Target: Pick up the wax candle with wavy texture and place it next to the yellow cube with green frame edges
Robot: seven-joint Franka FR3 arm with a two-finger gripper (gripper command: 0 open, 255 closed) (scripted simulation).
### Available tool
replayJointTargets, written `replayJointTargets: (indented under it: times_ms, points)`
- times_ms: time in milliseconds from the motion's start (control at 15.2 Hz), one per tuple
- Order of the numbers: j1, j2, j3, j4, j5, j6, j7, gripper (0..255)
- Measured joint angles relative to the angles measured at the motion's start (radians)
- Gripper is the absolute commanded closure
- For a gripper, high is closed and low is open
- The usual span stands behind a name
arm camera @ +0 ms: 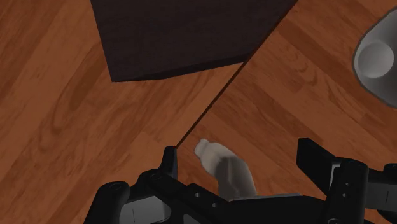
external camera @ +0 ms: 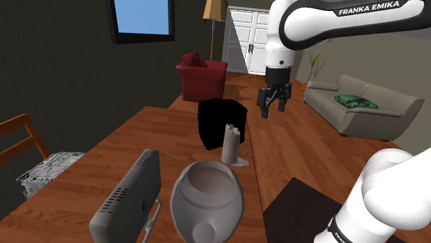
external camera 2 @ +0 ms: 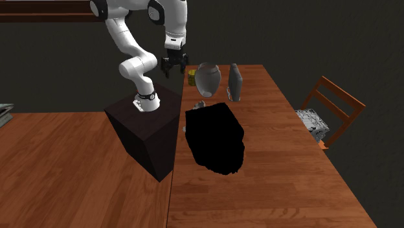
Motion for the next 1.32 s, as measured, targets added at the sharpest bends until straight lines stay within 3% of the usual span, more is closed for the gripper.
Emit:
replayJointTargets:
  times_ms: [330, 924, 1320]
  points:
    - [-0.007, 0.198, -0.016, 0.075, 0.022, 0.111, 0.007, 0]
    - [-0.013, 0.554, -0.031, 0.295, 0.079, 0.224, 0.018, 0]
    - [-0.012, 0.598, -0.030, 0.263, 0.087, 0.298, 0.019, 0]
